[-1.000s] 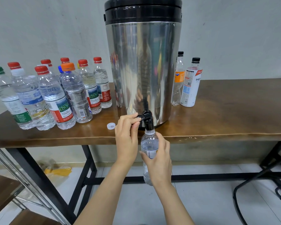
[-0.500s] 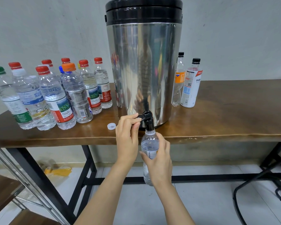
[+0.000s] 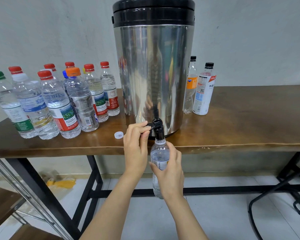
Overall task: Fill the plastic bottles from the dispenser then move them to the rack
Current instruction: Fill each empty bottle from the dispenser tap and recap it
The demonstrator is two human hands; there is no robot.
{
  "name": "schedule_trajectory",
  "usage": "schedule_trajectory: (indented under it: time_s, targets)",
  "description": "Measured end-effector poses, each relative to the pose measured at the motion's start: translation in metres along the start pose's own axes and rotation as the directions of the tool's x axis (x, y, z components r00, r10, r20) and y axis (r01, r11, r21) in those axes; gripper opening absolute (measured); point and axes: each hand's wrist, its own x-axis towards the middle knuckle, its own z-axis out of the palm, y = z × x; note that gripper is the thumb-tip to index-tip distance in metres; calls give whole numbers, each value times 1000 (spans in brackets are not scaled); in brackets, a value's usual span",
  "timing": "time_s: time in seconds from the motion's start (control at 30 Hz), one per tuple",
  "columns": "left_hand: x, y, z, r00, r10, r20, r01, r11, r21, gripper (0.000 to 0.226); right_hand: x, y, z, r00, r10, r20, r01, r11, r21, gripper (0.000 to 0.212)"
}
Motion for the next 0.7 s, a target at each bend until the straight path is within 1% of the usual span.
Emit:
schedule_trajectory:
  time_s: [0.7]
  targets:
    - [-1,0,0,1000,-4,-5,4,1000,-15,16,0,-1,0,1000,8,1,-8,1000,7,79]
